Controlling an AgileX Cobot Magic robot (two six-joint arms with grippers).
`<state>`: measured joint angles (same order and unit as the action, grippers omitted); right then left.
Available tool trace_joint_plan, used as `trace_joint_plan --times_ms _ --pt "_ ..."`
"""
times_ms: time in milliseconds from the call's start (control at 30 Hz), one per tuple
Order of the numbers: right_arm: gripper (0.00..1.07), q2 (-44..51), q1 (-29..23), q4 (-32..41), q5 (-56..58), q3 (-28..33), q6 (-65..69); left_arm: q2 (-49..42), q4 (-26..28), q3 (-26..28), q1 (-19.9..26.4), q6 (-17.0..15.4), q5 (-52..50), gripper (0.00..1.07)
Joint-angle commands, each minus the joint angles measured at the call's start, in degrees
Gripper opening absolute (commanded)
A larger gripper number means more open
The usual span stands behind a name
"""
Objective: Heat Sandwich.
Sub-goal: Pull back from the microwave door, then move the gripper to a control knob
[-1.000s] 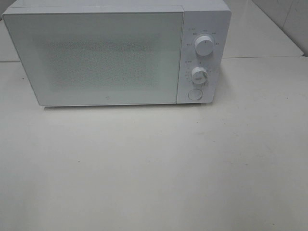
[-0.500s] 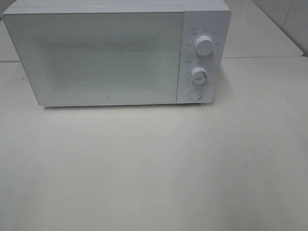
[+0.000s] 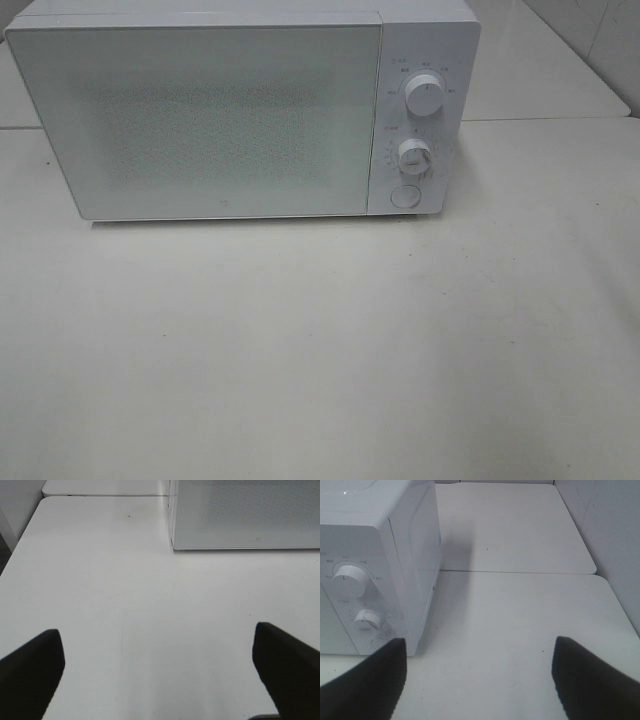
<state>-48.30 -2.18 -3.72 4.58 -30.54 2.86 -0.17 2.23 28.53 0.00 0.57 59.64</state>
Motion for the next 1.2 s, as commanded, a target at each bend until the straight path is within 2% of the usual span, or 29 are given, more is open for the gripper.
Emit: trace_joint_plan --times_ms 33,267,300,433,500,600,633,767,800,833,933,1033,1100,1200 --pt "0.76 -2.35 0.17 0.17 -4.07 -0.4 1.32 -1.55 0.34 -0.17 0.0 0.06 -0.29 0.97" --pt "0.76 -10.2 0.06 0.11 -14.38 -0.06 2.18 -1.55 0.34 -0.17 0.0 0.06 -0.29 0.97" --pt "0.76 -11.8 0.06 0.17 -19.37 1.49 2.18 -1.55 0.34 -0.17 0.0 0.06 -0.29 0.97" --pt "0.76 -13.69 0.0 0.46 -26.59 4.47 1.78 -1.55 0.34 -0.17 0.0 0.06 -0.29 0.97" --pt "0.76 -14.9 -1.43 2.81 -31.05 6.3 0.4 -1.55 0.34 -0.17 0.0 0.06 -0.29 0.97" --pt "0.76 -16.62 -4.41 7.85 -36.38 8.19 -4.41 -1.55 0.34 -0.17 0.0 0.06 -0.29 0.97" --pt "0.76 -18.28 -7.05 12.09 -40.39 9.34 -8.37 -1.55 0.34 -0.17 0.0 0.06 -0.29 0.97" --pt "0.76 -20.8 -10.66 17.82 -44.23 9.85 -12.2 -1.55 0.34 -0.17 0.0 0.06 -0.29 0.97" --pt "0.76 -22.57 -13.29 21.03 -46.52 9.85 -14.67 -1.55 0.34 -0.17 0.0 0.06 -0.29 0.97" --pt "0.76 -22.57 -13.29 21.03 -46.52 9.85 -14.67 -1.55 0.34 -0.17 0.0 0.06 -0.29 0.97" --pt "0.76 -26.36 -18.62 26.76 -52.31 9.85 -17.65 -1.55 0.34 -0.17 0.0 0.06 -0.29 0.97" --pt "0.76 -28.76 -21.2 29.16 -55.41 9.85 -18.68 -1.55 0.34 -0.17 0.0 0.06 -0.29 0.97" --pt "0.76 -32.49 -25.15 33.58 -60.91 9.8 -20.0 -1.55 0.34 -0.17 0.0 0.06 -0.29 0.97" --pt "0.76 -34.78 -27.16 36.33 -64.29 9.8 -20.05 -1.55 0.34 -0.17 0.0 0.06 -0.29 0.97"
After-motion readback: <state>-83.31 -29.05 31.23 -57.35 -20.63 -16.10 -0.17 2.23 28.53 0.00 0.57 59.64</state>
